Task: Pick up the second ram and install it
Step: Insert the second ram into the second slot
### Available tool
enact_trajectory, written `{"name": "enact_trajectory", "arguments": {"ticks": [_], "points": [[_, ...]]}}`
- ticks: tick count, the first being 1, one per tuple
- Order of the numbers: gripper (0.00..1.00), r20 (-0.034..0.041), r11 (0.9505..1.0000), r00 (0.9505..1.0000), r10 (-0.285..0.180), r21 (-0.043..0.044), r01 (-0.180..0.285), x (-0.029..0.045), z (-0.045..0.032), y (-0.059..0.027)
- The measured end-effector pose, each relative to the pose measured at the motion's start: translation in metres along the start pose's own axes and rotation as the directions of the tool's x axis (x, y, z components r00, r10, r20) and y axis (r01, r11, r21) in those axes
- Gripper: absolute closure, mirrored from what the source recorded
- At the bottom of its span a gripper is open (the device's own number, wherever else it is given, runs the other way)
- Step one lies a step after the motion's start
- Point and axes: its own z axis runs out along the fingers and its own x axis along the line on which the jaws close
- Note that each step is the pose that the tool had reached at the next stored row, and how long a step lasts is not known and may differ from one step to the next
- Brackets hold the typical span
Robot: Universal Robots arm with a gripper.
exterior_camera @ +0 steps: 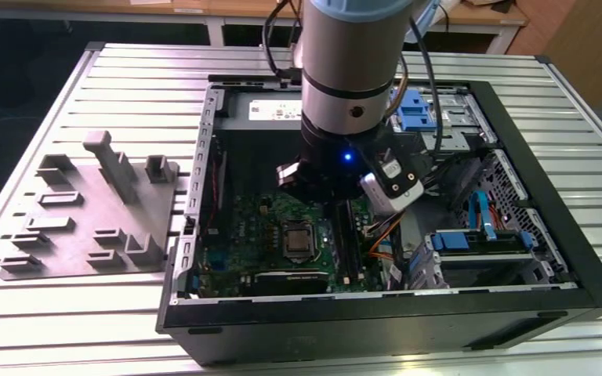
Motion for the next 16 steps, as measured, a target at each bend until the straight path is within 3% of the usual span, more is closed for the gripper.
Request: {"name": "enact_trajectory", "arguments": {"ticks": [8,16], "points": [[0.89,0.0016,0.9983,0.9984,0.057,0.0026,-0.057,-0.0031,0.0040,-0.0004],[0.89,0.0024,0.9967,0.9967,0.081,0.0033,-0.081,-0.0135,0.0081,-0.0013]]}}
